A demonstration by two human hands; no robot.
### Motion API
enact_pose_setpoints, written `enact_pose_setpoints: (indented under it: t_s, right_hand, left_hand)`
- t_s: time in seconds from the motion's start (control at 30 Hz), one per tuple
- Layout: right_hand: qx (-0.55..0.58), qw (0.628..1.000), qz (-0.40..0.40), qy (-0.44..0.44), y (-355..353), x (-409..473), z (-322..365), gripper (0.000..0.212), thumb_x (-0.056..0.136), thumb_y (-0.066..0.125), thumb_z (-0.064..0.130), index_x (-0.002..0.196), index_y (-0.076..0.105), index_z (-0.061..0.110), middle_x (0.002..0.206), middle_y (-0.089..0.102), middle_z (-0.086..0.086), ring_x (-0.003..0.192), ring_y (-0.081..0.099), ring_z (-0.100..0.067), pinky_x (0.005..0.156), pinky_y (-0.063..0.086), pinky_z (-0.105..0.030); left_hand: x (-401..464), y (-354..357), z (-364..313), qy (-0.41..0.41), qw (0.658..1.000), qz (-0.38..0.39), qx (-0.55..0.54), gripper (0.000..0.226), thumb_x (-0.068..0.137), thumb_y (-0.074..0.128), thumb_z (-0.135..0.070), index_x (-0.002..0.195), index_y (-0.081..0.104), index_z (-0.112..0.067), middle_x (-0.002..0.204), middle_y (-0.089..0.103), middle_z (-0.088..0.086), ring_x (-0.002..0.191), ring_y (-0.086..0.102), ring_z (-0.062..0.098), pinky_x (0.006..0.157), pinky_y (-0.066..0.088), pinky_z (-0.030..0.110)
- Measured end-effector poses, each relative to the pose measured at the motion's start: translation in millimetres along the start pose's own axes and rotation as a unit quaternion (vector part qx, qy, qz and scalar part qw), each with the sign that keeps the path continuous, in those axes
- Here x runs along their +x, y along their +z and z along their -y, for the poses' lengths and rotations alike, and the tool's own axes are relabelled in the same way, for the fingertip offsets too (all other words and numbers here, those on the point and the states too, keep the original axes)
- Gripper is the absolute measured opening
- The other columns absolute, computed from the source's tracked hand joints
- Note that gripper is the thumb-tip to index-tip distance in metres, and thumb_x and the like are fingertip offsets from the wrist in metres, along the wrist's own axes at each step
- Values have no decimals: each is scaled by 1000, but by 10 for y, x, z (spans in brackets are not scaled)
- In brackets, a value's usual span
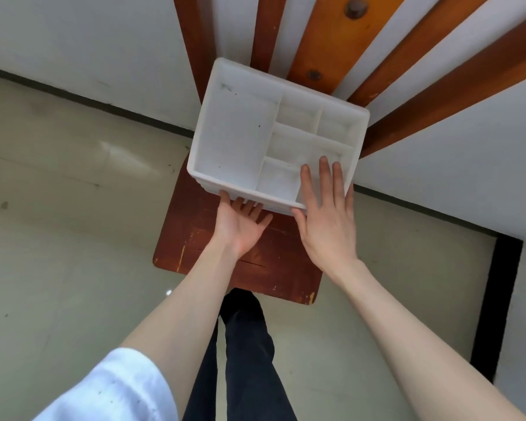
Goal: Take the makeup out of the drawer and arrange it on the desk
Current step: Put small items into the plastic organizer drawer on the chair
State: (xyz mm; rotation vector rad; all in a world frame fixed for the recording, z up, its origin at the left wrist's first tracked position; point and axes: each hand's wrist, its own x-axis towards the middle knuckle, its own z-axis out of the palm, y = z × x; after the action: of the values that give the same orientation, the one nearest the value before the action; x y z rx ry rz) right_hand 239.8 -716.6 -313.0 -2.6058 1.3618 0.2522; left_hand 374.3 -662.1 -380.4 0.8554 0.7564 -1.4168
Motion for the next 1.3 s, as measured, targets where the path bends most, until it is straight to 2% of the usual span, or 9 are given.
enact_pose_setpoints:
  t_s: [0.1, 0.27, 0.4, 0.53, 0.73, 0.93, 1.3]
  right_hand:
    - [-14, 1000, -5, 8, 39, 1, 15, 66, 95, 46, 35, 149, 15, 15, 156, 12, -16, 144, 6, -33, 113, 6, -49]
    - [-40, 999, 1, 22, 39, 2, 42, 68, 96, 44, 39, 150, 11, 16, 157, 9, -15, 145, 4, -33, 114, 7, -50]
    - [-55, 998, 6, 27, 17, -6, 55, 68, 96, 44, 38, 150, 9, 17, 157, 8, -15, 145, 4, -33, 114, 9, -53]
    - [-88, 995, 14, 35, -13, -17, 83, 68, 97, 40, 40, 150, 1, 20, 158, 3, -12, 145, 0, -30, 114, 3, -51]
    - [-101, 993, 15, 61, -57, -10, 188, 65, 98, 40, 37, 150, 5, 21, 158, 6, -13, 145, 3, -30, 115, 3, -49]
    - [-103, 991, 12, 82, -84, -43, 296, 66, 98, 42, 29, 150, 3, 20, 157, 3, -15, 145, 5, -31, 116, 5, -44]
    - [-94, 991, 17, 99, -132, -63, 397, 71, 95, 46, 22, 150, 1, 19, 157, 1, -16, 145, 2, -32, 118, 9, -47]
  left_hand:
    - [34, -22, 10, -6, 1000, 2, -8, 56, 93, 37, -55, 130, 43, -13, 130, 49, 12, 121, 47, 27, 105, 34, 52]
    - [46, -71, -8, -16, 999, -18, 40, 58, 92, 37, -57, 127, 43, -11, 132, 49, 14, 122, 48, 27, 107, 32, 50]
    - [30, -96, -11, -25, 997, -24, 73, 60, 90, 38, -60, 126, 41, -12, 132, 48, 15, 126, 44, 28, 102, 35, 50]
    - [-48, -199, -10, -26, 993, -24, 110, 49, 92, 37, -56, 119, 43, -16, 133, 48, 15, 122, 48, 28, 95, 40, 47]
    - [-189, -448, -40, -50, 989, -22, 134, 61, 95, 29, -53, 140, 34, -11, 137, 47, 15, 126, 46, 28, 93, 43, 43]
    - [-356, -699, 37, -49, 990, -13, 135, 60, 96, 25, -51, 140, 33, -11, 141, 43, 13, 126, 46, 26, 95, 44, 41]
    - [-544, -998, 70, -58, 977, -34, 204, 59, 97, 21, -49, 140, 32, -10, 142, 42, 11, 122, 50, 27, 97, 45, 40]
